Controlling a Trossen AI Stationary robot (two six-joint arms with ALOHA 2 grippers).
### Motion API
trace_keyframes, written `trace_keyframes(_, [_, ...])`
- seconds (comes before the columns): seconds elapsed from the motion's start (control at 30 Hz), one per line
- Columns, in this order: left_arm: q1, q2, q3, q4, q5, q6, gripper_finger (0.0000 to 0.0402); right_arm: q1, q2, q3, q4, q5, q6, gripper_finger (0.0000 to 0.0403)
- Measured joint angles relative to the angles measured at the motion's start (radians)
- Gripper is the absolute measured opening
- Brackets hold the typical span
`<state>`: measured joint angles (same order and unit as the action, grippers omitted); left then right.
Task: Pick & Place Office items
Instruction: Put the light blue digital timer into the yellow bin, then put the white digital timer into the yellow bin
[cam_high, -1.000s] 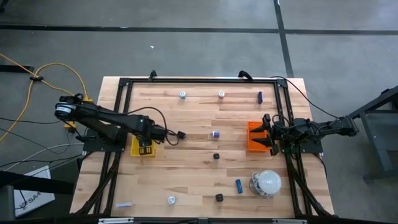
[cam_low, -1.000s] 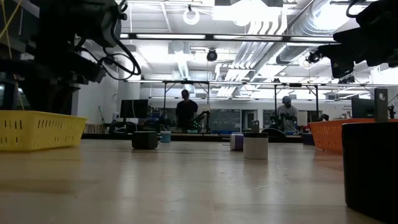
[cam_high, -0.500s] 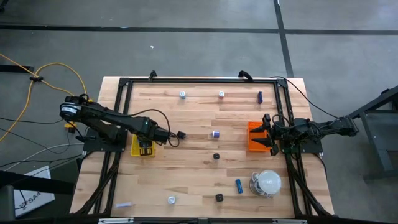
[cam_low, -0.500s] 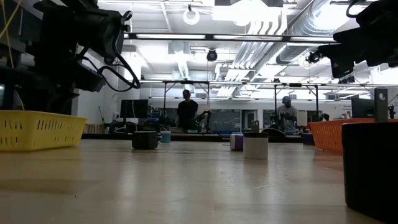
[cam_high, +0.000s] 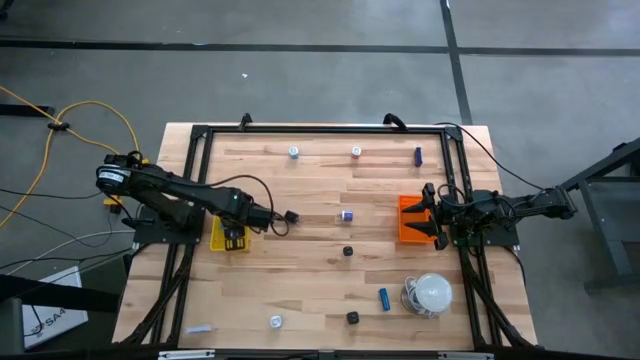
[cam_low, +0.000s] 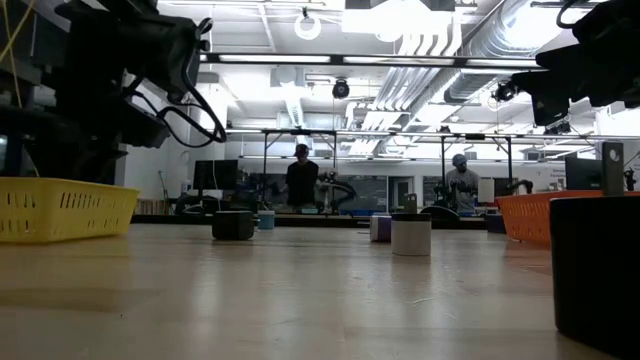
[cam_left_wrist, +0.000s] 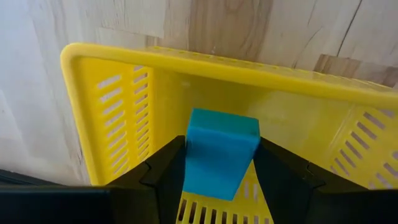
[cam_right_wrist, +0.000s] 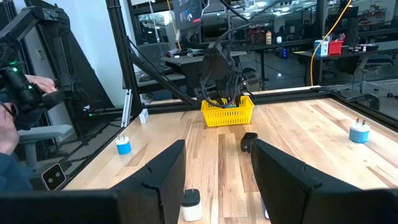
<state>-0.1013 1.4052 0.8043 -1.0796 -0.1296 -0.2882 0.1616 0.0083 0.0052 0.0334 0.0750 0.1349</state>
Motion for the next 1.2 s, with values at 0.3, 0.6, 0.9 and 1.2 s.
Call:
trace_keyframes(0.3, [0.036, 0.0, 0.0, 0.005, 0.023, 0.014, 0.0177, 0.0, 0.0, 0.0, 0.0, 0.0, 0.0, 0.0169])
trace_keyframes(0.6, [0.047, 0.0, 0.0, 0.005, 0.024, 0.019, 0.0178, 0.0, 0.0, 0.0, 0.0, 0.0, 0.0, 0.0169])
trace_keyframes(0.9, [0.047, -0.071, 0.005, 0.004, 0.023, 0.014, 0.0178, 0.0, 0.0, 0.0, 0.0, 0.0, 0.0, 0.0169])
trace_keyframes(1.2, [0.045, -0.203, 0.005, -0.004, 0.024, -0.006, 0.0178, 0.0, 0.0, 0.0, 0.0, 0.0, 0.0, 0.0169])
